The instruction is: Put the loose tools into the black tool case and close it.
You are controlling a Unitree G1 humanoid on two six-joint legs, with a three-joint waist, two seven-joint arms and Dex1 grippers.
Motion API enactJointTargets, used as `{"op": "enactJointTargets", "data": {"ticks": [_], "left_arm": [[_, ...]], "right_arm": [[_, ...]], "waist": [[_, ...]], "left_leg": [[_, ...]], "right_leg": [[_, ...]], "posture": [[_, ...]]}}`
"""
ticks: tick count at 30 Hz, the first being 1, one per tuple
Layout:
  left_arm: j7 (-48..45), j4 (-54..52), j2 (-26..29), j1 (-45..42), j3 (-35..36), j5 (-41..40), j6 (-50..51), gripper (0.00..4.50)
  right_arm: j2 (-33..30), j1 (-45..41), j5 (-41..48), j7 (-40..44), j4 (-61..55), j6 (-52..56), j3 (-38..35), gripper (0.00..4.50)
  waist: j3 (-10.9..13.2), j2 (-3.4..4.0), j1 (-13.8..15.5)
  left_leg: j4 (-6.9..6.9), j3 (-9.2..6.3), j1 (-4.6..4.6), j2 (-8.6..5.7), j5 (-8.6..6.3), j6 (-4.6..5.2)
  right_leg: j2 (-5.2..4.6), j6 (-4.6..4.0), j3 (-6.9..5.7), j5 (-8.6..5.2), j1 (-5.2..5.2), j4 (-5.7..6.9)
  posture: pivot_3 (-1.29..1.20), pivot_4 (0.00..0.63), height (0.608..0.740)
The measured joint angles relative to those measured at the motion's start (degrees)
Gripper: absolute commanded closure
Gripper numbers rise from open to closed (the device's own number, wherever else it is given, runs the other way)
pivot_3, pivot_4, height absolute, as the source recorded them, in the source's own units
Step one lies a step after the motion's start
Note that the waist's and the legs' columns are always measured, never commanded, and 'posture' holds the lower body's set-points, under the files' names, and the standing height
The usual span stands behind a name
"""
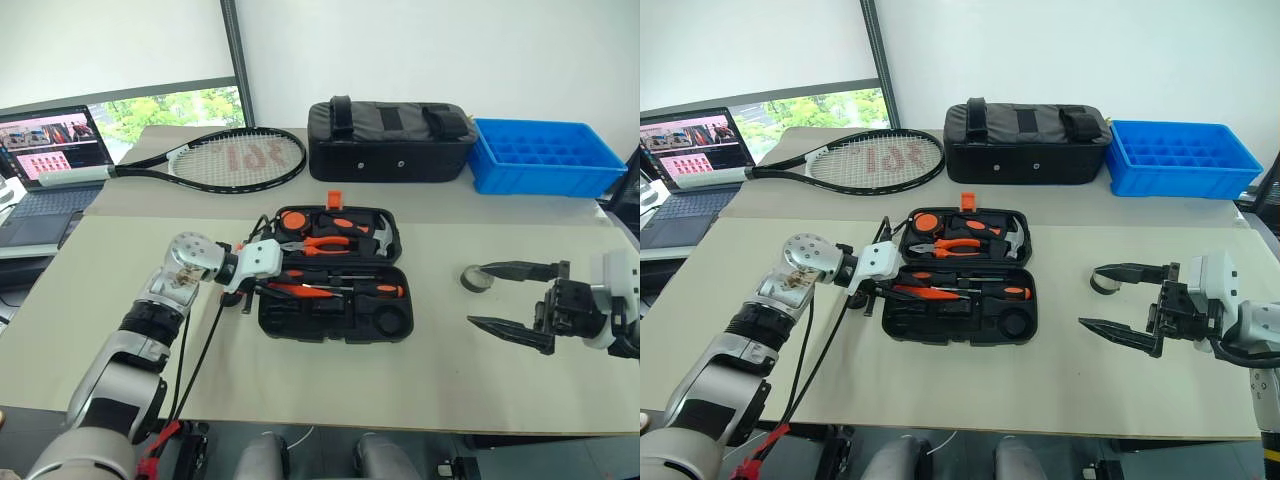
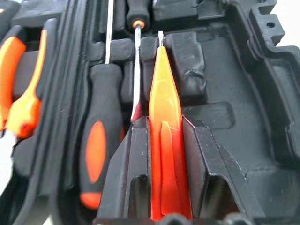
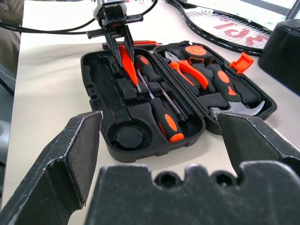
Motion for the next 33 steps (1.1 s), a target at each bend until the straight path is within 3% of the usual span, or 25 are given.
{"op": "enactJointTargets", "data": {"ticks": [15, 16, 22, 28, 29, 33], "left_arm": [[0.2, -0.6, -0.4, -0.9, -1.5, 2.4, 2.9, 4.02], [0.2, -0.8, -0.5, -0.9, -1.5, 2.4, 3.6, 3.01], [0.3, -4.3, -1.3, -0.1, -0.5, 0.1, 6.0, 0.88], [-2.4, -14.1, 2.0, 0.1, 6.6, -9.2, 11.8, 0.88], [-2.3, -14.6, 2.4, -0.2, 7.9, -9.9, 12.7, 1.41], [-0.8, -15.5, 1.6, -0.9, 10.6, -13.4, 15.2, 2.69]], "right_arm": [[0.2, 1.0, 0.0, -1.1, -0.2, -1.4, 0.0, 0.0], [0.2, 1.0, 0.0, -1.1, -0.2, -1.5, 0.0, 0.0], [0.2, 0.9, 0.0, -1.0, 0.2, -2.1, 0.1, 0.0], [0.1, 0.4, -0.3, -1.0, 0.7, -2.2, 0.2, 0.0], [0.1, 0.2, -0.3, -1.1, 0.7, -2.2, 0.2, 0.0], [0.1, -1.1, -0.3, -1.2, 0.7, -2.2, 0.5, 0.0]], "waist": [[0.0, -0.04, 0.0], [0.0, -0.04, 0.0], [0.0, -0.02, 0.0], [0.0, 0.04, -0.2], [0.0, 0.03, -0.2], [0.0, 0.05, 0.1]], "left_leg": [[0.01, 0.0, 0.03, -0.01, 0.0, 0.0], [0.02, 0.0, 0.03, -0.01, 0.0, 0.0], [0.03, -0.01, 0.0, 0.0, 0.0, 0.0], [0.03, -0.01, 0.07, 0.01, 0.0, 0.0], [0.03, -0.01, 0.07, 0.0, 0.0, 0.0], [0.11, -0.01, 0.08, -0.02, 0.0, 0.0]], "right_leg": [[0.0, 0.02, 0.01, -0.01, 0.04, 0.01], [0.0, 0.02, 0.01, -0.01, 0.04, 0.02], [0.01, 0.01, 0.02, -0.01, 0.03, 0.02], [0.02, 0.02, 0.04, -0.01, 0.04, 0.1], [0.02, 0.02, 0.04, -0.01, 0.04, 0.1], [0.01, 0.08, 0.04, -0.04, 0.11, 0.11]], "posture": [[0.0, 0.15, 0.708], [0.0, 0.15, 0.708], [0.0, 0.15, 0.708], [0.0, 0.15, 0.708], [0.0, 0.15, 0.708], [0.0, 0.15, 0.708]]}}
